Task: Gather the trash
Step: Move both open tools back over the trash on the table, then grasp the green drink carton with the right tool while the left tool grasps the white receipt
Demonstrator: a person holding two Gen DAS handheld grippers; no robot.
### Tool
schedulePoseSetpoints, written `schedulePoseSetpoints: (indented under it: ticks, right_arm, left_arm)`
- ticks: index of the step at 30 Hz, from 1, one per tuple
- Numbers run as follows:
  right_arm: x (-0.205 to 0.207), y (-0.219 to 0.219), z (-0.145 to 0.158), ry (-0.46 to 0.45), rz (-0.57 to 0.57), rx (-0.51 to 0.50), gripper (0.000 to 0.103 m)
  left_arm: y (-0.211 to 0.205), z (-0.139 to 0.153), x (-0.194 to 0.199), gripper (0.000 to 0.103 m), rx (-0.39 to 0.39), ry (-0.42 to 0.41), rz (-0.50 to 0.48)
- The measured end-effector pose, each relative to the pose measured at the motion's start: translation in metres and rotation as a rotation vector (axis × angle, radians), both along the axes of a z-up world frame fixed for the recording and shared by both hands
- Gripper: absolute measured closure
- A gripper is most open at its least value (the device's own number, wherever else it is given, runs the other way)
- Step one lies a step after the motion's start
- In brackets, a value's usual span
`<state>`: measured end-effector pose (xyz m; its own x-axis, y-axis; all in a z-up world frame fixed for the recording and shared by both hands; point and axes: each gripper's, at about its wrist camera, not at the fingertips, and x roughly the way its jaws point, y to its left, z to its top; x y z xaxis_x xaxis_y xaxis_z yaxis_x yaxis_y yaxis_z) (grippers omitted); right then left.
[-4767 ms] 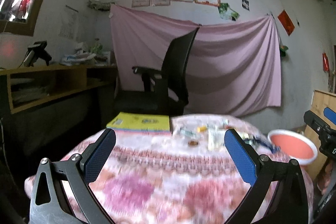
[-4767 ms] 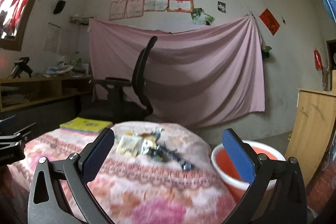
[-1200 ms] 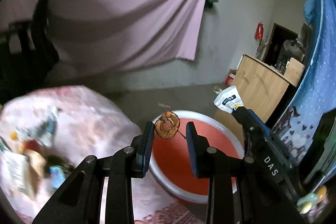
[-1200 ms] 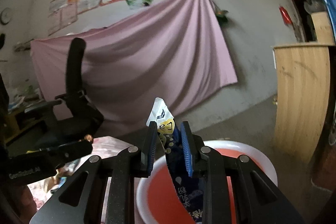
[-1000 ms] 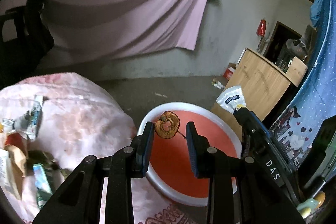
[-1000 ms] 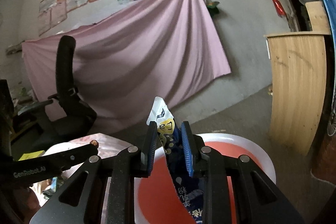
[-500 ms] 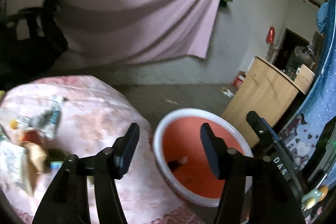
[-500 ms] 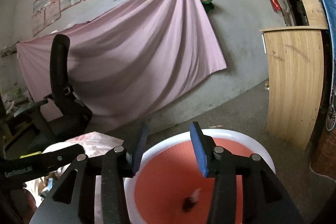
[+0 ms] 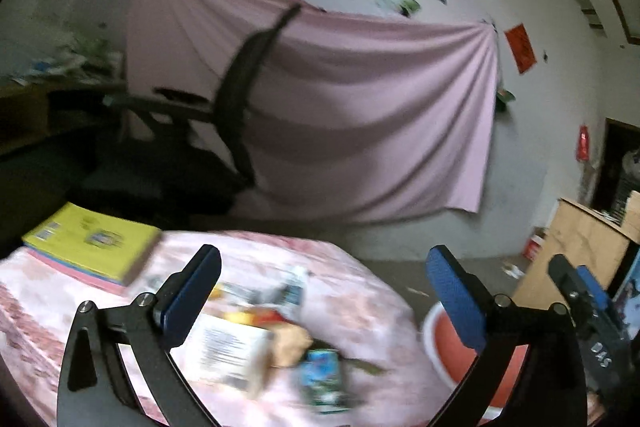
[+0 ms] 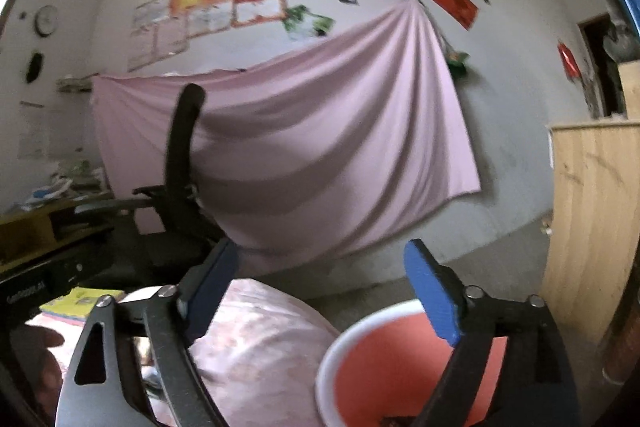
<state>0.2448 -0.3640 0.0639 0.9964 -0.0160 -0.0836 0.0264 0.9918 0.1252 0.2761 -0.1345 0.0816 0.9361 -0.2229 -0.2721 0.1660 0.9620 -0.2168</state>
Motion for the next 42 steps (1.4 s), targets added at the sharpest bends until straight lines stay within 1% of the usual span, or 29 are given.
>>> schedulePoseSetpoints:
  ticks: [2,5,10,14,17,19,22,24,27,29,30,31,32,34,35,37,38,40,42]
  right_arm:
    - [-0.004,0.011,0.003,-0.025,0.019,-0.010,0.000]
    - [-0.009,0.032,0.006,-0.063,0.058,-0.040,0.000]
    - [-0.013,0.060,0.009,-0.092,0.101,-0.084,0.000]
    - [-0.015,0.077,0.008,-0.101,0.128,-0.107,0.000]
    - [-0.011,0.087,0.004,-0.079,0.146,-0.130,0.000]
    - [-0.006,0.094,0.001,-0.043,0.153,-0.145,0.000]
    - [0.004,0.100,-0.005,0.031,0.176,-0.150,0.000]
    - [0.015,0.104,-0.008,0.100,0.191,-0.159,0.000]
    - [0.026,0.105,-0.015,0.177,0.213,-0.154,0.001]
    - [0.033,0.106,-0.019,0.224,0.233,-0.146,0.005]
    - [0.036,0.105,-0.021,0.246,0.242,-0.142,0.009]
    - [0.037,0.105,-0.024,0.268,0.250,-0.140,0.015]
    - [0.039,0.105,-0.026,0.290,0.261,-0.139,0.018]
    - [0.045,0.108,-0.031,0.351,0.289,-0.142,0.023]
    - [0.048,0.110,-0.034,0.378,0.302,-0.146,0.025]
    - [0.053,0.113,-0.039,0.427,0.327,-0.155,0.040]
    - [0.056,0.116,-0.042,0.459,0.342,-0.159,0.043]
    - [0.061,0.118,-0.047,0.505,0.357,-0.159,0.054]
    - [0.065,0.119,-0.052,0.547,0.373,-0.154,0.057]
  left_arm:
    - [0.016,0.000,-0.011,0.002,0.018,-0.032,0.040]
    - [0.030,0.001,-0.024,0.002,0.045,-0.074,0.081]
    - [0.054,-0.008,-0.044,0.002,0.103,-0.123,0.127]
    - [0.064,-0.019,-0.049,0.002,0.133,-0.128,0.141]
    - [0.072,-0.027,-0.050,0.002,0.153,-0.121,0.138]
    - [0.075,-0.030,-0.048,0.002,0.169,-0.105,0.128]
    - [0.078,-0.039,-0.042,0.002,0.185,-0.055,0.097]
    - [0.080,-0.046,-0.035,0.002,0.190,-0.008,0.092]
    - [0.081,-0.054,-0.022,0.003,0.189,0.072,0.072]
    - [0.082,-0.058,-0.011,0.003,0.176,0.127,0.048]
    - [0.083,-0.060,-0.006,0.003,0.170,0.150,0.033]
    - [0.083,-0.062,-0.002,0.005,0.165,0.173,0.014]
    - [0.082,-0.065,0.003,0.008,0.162,0.197,-0.004]
    - [0.080,-0.069,0.009,0.019,0.162,0.239,-0.036]
    - [0.078,-0.072,0.013,0.022,0.164,0.262,-0.053]
    - [0.075,-0.078,0.020,0.033,0.170,0.304,-0.080]
    - [0.073,-0.081,0.025,0.035,0.171,0.329,-0.100]
    - [0.070,-0.089,0.034,0.053,0.168,0.381,-0.143]
    - [0.067,-0.095,0.042,0.058,0.166,0.428,-0.171]
